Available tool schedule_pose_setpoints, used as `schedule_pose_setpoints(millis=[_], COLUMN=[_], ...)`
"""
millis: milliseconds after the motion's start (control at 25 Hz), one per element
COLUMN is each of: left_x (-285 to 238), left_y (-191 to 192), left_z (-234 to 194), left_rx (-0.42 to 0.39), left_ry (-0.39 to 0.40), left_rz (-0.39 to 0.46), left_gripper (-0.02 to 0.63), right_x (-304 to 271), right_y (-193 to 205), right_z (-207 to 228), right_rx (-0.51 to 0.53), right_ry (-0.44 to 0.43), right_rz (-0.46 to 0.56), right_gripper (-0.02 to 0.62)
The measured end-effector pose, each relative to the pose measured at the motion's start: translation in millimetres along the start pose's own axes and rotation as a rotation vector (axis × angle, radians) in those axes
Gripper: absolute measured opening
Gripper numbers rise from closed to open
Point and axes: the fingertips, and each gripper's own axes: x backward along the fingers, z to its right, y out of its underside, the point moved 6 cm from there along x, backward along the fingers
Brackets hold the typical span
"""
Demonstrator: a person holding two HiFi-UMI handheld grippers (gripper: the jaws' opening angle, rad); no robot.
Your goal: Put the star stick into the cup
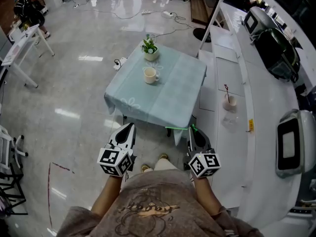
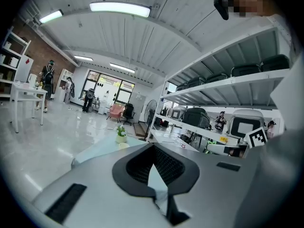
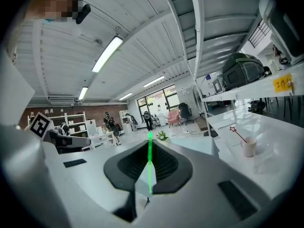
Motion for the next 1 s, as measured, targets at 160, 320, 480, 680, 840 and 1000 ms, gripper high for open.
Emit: schedule_pose_setpoints(millis=[160,320,480,680,840,1000], left_x=[-2.6,-13.2,-24.9,-46.1,-69.1,-94.4], left_y=[-2.9,-4.6,-7.5,-10.7,-18.1,-28.7], left_z=[-5.6,-15.9,-29.7,-50.5,-66.5,-79.7], left_rx=[0.001,0.002,0.005,0.010,0.011,0.015], left_ry=[0.011,0.010,0.009,0.003,-0.006,-0.019], left_rz=[0.002,0.004,0.006,0.003,0.006,0.001], left_gripper=[0.020,0.020,0.020,0.020,0.020,0.020], right_x=[-7.8,-23.1,-42.7,-74.3,-105.5,-137.8], right_y=[-0.6,-1.3,-5.0,-7.5,-12.3,-20.9], right_z=[-2.0,0.2,0.7,2.3,7.4,16.2], right_rx=[0.003,0.004,0.006,0.005,0.005,-0.004], right_ry=[-0.002,-0.003,-0.002,-0.017,-0.029,-0.043], right_rz=[0.005,0.011,0.027,0.036,0.037,0.030], right_gripper=[0.018,0.018,0.018,0.020,0.019,0.020])
